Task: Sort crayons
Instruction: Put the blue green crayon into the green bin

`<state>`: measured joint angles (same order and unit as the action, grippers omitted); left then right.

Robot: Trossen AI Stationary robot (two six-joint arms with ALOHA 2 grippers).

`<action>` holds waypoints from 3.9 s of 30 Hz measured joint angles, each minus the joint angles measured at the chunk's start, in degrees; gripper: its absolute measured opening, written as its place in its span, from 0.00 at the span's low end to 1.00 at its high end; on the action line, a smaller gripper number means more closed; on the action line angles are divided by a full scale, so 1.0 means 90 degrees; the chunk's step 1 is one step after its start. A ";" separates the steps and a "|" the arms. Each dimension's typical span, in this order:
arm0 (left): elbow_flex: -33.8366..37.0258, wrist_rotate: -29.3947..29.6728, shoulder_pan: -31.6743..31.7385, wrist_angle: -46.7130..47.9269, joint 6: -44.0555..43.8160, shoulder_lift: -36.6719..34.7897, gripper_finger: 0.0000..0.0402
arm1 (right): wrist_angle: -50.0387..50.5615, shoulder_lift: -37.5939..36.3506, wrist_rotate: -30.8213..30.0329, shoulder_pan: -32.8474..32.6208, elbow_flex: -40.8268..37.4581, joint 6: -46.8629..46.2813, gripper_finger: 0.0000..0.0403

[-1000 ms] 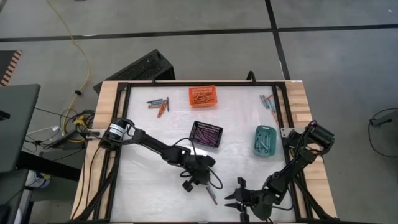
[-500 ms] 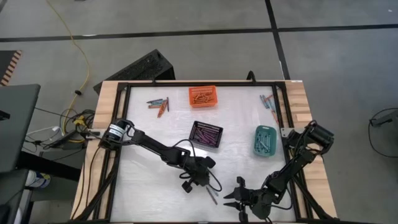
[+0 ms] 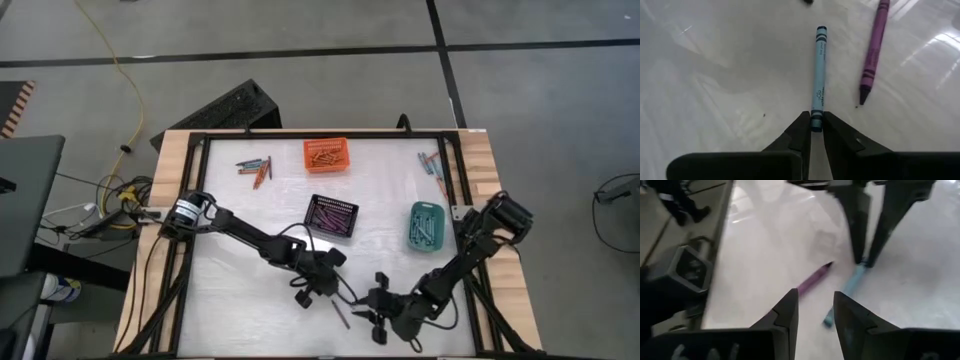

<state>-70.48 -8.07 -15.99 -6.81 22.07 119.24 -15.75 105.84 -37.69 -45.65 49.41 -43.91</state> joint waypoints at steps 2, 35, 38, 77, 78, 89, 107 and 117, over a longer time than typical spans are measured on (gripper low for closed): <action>0.0000 0.0051 0.0000 0.0009 -0.0039 0.0000 0.09 | 0.0144 0.0000 -0.0009 0.0126 0.0000 0.0111 0.30; -0.0002 0.0530 0.0070 0.0300 -0.0479 -0.0120 0.00 | 0.2764 0.0019 -0.0611 -0.0056 0.0995 0.0029 0.45; 0.0002 0.0577 0.0070 0.0372 -0.0432 -0.0221 0.00 | 0.3129 0.0019 -0.0647 -0.0057 0.1234 0.0028 0.45; -0.0002 0.0827 0.0066 0.0495 -0.0440 -0.0469 0.00 | 0.3425 0.1396 0.0543 0.1088 0.1915 -0.1151 0.22; -0.0002 0.0827 0.0066 0.0495 -0.0440 -0.0469 0.00 | 0.3479 0.1394 0.0554 0.1088 0.1914 -0.1167 0.18; -0.0002 0.0759 0.0066 0.1257 -0.0701 -0.0582 0.08 | 0.3931 0.1029 0.0710 0.1016 0.1887 -0.0878 0.01; -0.0005 0.0597 -0.0300 0.1473 -0.1027 -0.1064 0.42 | 0.8445 -0.1151 0.0027 0.1072 0.1858 -0.2378 0.00; -0.0005 0.0636 -0.0499 0.1330 -0.1031 -0.1064 0.42 | 1.1351 -0.1817 0.0367 0.1119 0.1778 -0.4662 0.00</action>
<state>-70.52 -2.34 -20.48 5.16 12.78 109.67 86.41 89.49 -34.39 -35.58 65.41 -85.87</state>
